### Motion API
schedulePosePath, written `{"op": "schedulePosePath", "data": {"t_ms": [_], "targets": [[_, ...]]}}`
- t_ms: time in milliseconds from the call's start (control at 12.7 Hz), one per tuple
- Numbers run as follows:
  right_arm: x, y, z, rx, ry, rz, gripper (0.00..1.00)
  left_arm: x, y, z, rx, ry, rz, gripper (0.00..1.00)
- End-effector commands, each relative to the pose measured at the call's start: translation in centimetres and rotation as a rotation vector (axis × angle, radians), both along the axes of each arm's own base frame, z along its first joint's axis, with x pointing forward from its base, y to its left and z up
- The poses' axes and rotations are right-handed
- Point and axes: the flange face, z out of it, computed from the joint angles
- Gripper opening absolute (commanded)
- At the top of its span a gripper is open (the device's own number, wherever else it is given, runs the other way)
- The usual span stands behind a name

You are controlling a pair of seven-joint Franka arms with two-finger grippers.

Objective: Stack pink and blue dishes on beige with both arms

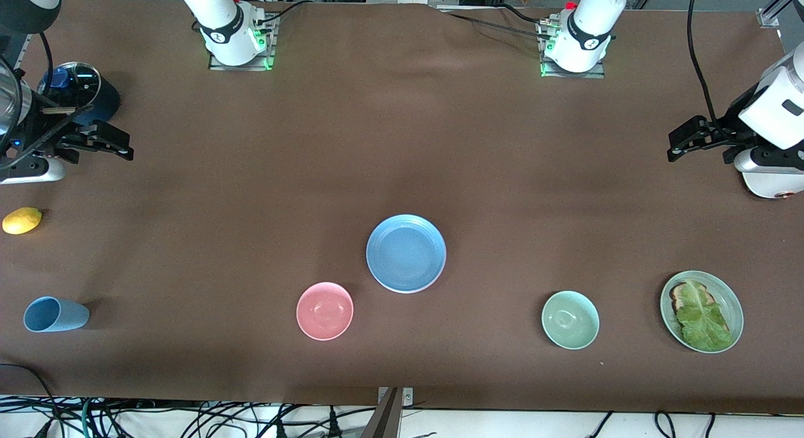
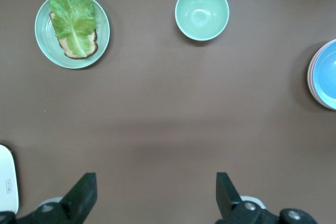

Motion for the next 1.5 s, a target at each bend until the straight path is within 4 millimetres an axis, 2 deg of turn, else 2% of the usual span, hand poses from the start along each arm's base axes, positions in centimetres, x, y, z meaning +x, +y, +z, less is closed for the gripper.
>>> {"op": "schedulePosePath", "data": {"t_ms": [0, 1416], "targets": [[-0.39, -0.17, 0.42, -0.004, -0.006, 0.016, 1.0, 0.26, 0.06, 0.5, 0.022, 0.001, -0.019, 1.0], [-0.28, -0.72, 0.23, -0.007, -0.003, 0.033, 1.0, 0.21, -0.22, 0.34, 0.021, 0.006, -0.024, 1.0]]}}
